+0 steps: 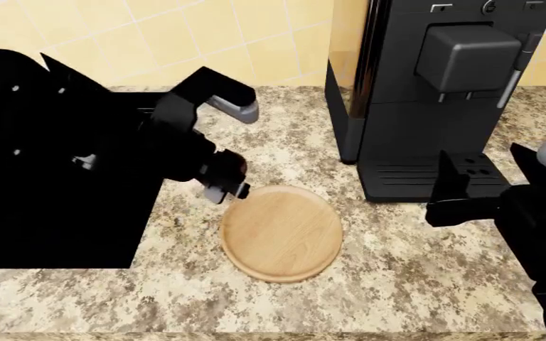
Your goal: Place the pastries on the plates.
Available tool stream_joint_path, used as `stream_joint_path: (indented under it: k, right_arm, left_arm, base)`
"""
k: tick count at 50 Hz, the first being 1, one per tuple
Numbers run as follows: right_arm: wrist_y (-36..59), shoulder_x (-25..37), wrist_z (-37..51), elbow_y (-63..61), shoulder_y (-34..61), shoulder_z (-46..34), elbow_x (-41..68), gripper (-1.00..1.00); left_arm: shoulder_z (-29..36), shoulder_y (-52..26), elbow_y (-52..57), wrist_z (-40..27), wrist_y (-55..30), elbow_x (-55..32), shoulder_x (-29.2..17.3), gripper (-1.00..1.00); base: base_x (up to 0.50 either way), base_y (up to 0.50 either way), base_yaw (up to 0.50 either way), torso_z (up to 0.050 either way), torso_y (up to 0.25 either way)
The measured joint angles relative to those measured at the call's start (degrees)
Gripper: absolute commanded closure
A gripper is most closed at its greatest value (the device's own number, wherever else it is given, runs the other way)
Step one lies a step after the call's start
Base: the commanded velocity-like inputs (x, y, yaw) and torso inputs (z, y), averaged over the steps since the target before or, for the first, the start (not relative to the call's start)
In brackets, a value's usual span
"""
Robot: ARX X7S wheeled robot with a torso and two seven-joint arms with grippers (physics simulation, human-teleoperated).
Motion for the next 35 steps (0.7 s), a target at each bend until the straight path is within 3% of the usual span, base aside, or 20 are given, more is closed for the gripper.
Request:
stream_joint_path:
  k: [20,35]
  right_arm:
    - [1.47,0.23,0.63,-1.76,-0.42,1.04,1.76,-1.00]
    - [0.65,0.45,0.94,-1.38,-0.64,0.72,2.12,-1.00]
  left_arm:
    - [7.22,-0.85,-2.52,11.55,6.58,4.72,9.86,1.00]
    - [11.15,0.23,-4.11,15.34,7.51,6.32,12.44,1.00]
  base:
    - [0.00,0.00,0.00,0.000,0.000]
    - [0.00,0.00,0.00,0.000,0.000]
